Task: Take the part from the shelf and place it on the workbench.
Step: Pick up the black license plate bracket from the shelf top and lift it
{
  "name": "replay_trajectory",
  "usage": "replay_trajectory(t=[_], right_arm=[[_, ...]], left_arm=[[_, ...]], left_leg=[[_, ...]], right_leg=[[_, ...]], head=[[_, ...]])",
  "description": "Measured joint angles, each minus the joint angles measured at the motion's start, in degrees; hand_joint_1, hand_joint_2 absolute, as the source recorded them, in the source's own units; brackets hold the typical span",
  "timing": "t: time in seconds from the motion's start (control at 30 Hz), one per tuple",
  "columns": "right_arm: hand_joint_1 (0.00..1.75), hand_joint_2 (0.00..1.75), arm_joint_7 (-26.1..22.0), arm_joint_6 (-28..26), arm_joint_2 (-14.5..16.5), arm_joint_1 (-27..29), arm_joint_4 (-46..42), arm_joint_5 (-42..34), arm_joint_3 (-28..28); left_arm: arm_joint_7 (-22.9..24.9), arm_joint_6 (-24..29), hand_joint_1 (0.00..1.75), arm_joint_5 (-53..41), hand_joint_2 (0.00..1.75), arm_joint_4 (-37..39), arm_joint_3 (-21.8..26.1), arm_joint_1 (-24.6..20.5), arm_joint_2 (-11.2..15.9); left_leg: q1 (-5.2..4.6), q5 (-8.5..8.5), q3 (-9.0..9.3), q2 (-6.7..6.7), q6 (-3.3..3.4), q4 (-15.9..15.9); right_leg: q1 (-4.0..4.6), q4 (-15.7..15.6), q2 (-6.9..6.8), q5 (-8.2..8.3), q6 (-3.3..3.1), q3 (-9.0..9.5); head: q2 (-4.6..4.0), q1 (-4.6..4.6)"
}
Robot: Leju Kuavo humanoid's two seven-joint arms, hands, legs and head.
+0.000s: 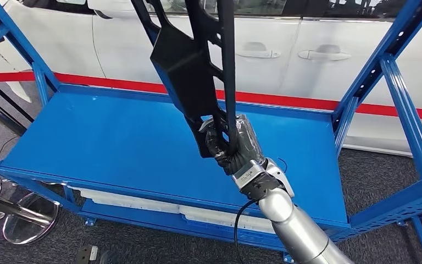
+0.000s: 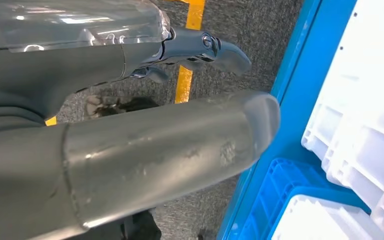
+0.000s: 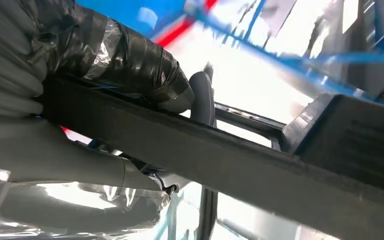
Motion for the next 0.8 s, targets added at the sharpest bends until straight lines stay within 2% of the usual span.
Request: replay_trajectory(t=[0.03,0.07,0.13,0.2,0.27,0.33,0.37,0.4,0.43,0.5,0.53,0.57,0.63,0.7,0.73,0.77,0.8], right_arm=[[1.75,1.75,-0.1,3.4,-0.2,0.2,-0.5,-3.1,0.0],[1.75,1.75,-0.4,7.4,-0.5,0.7,-1.3,-6.5,0.1],[1.75,1.75,-1.0,14.6,-1.7,2.4,-3.7,-11.1,0.4],[1.75,1.75,-2.0,18.5,-3.5,4.7,-6.6,-11.5,1.2],[1.75,1.75,-3.6,19.6,-5.9,7.3,-9.5,-9.3,1.9],[1.75,1.75,-5.9,19.2,-8.4,10.4,-11.9,-6.1,2.4],[1.75,1.75,-7.1,18.5,-9.5,12.1,-13.0,-4.0,2.5],[1.75,1.75,-8.2,17.8,-10.7,13.7,-14.1,-1.6,2.5],[1.75,1.75,-8.9,17.0,-11.8,15.2,-15.2,0.8,2.6],[1.75,1.75,-9.7,15.8,-14.0,17.4,-17.2,4.4,2.6],[1.75,1.75,-9.9,15.5,-14.8,18.1,-17.9,5.1,2.6],[1.75,1.75,-10.1,15.3,-15.4,18.7,-18.5,5.4,2.6],[1.75,1.75,-10.3,15.1,-16.1,19.6,-19.5,5.7,2.7],[1.75,1.75,-10.4,14.8,-16.6,20.2,-20.7,5.8,2.8],[1.75,1.75,-10.4,14.6,-16.7,20.3,-21.1,5.9,3.0],[1.75,1.75,-10.4,14.5,-16.8,20.4,-21.5,5.9,3.1],[1.75,1.75,-10.4,14.4,-16.9,20.4,-21.7,6.0,3.2]], left_arm=[[-0.1,-0.2,0.0,0.2,0.0,0.0,0.2,0.0,0.0],[-0.3,-0.3,0.0,0.6,0.0,0.0,0.4,0.1,0.1],[-0.5,-0.4,0.0,1.5,0.0,0.0,1.1,0.6,0.1],[-0.8,-0.4,0.0,2.3,0.0,0.0,2.0,1.3,0.2],[-1.0,-0.2,0.0,2.7,0.0,0.0,2.7,1.9,0.2],[-0.9,0.2,0.0,2.8,0.0,0.0,3.3,2.4,0.2],[-0.8,0.4,0.0,2.6,0.0,0.0,3.4,2.7,0.2],[-0.7,0.7,0.0,2.2,0.0,0.0,3.5,2.9,0.2],[-0.6,1.0,0.0,1.7,0.0,0.0,3.6,3.2,0.2],[-0.4,1.4,0.0,0.9,0.0,0.1,3.6,3.4,0.2],[-0.3,1.6,0.0,0.6,0.0,0.1,3.6,3.4,0.2],[-0.3,1.7,0.0,0.5,0.0,0.1,3.6,3.4,0.3],[-0.2,2.2,0.0,0.1,0.0,0.1,3.6,3.5,0.4],[-0.2,2.7,0.0,-0.4,0.0,0.1,3.6,3.5,0.5],[-0.2,2.9,0.0,-0.6,0.0,0.1,3.6,3.5,0.5],[-0.2,3.1,0.0,-0.7,0.0,0.1,3.5,3.5,0.6],[-0.1,3.2,0.0,-0.8,0.0,0.1,3.5,3.5,0.7]], left_leg=[[-0.16,1.07,1.53,-0.03,0.31,-3.2],[-0.32,1.51,2.39,-0.08,0.58,-5.0],[-0.5,1.64,2.61,-0.24,0.91,-5.7],[-0.18,2.2,2.74,-0.12,1.46,-6.4],[0.13,2.75,2.73,0.07,2.06,-7.0],[0.07,2.89,2.32,0.16,2.31,-6.9],[0.06,2.9,2.08,0.27,2.32,-6.7],[0.06,2.9,1.81,0.46,2.33,-6.4],[0.07,2.9,1.52,0.71,2.32,-6.1],[0.1,2.82,0.94,1.28,2.17,-5.3],[0.06,2.78,0.72,1.5,2.03,-5.0],[-0.02,2.75,0.59,1.72,1.8,-4.8],[-0.23,2.89,0.56,2.19,1.28,-4.5],[-0.23,3.08,0.42,2.74,0.54,-4.4],[-0.14,2.46,0.12,2.61,0.11,-4.0],[-0.05,1.0,-0.39,2.23,-0.25,-2.9],[0.03,-1.32,-1.14,1.63,-0.52,-0.8]], right_leg=[[0.1,0.0,0.02,0.0,0.13,-0.01],[0.15,0.0,0.0,0.05,0.34,-0.03],[0.16,-0.1,-0.12,0.29,0.84,-0.07],[0.15,0.4,-0.17,-0.54,1.41,-0.19],[0.05,4.1,-0.12,-3.95,1.97,-1.49],[-0.19,10.9,-0.11,-8.13,2.39,-3.82],[-0.31,13.6,-0.12,-9.2,2.57,-4.59],[-0.45,14.6,-0.14,-9.27,2.75,-4.62],[-0.6,13.5,-0.24,-8.3,2.92,-3.6],[-0.89,6.5,-1.19,-5.42,3.22,0.74],[-0.91,3.1,-1.94,-4.72,3.27,2.65],[-0.78,1.3,-2.52,-4.13,3.15,3.7],[-0.49,0.8,-2.65,-3.8,2.56,3.64],[-0.46,0.8,-1.87,-3.08,1.63,3.0],[-0.5,0.6,-1.48,-2.71,1.11,2.61],[-0.53,0.5,-1.16,-2.19,0.58,2.11],[-0.55,0.4,-0.85,-1.63,0.16,1.57]], head=[[0.0,0.0],[0.0,0.01],[0.0,0.0],[0.0,0.0],[0.0,0.01],[0.0,0.01],[0.0,0.02],[0.0,0.02],[0.0,0.02],[0.0,0.18],[0.0,0.25],[0.0,0.33],[0.0,0.34],[0.0,0.36],[0.0,0.36],[0.0,0.37],[0.0,0.37]])
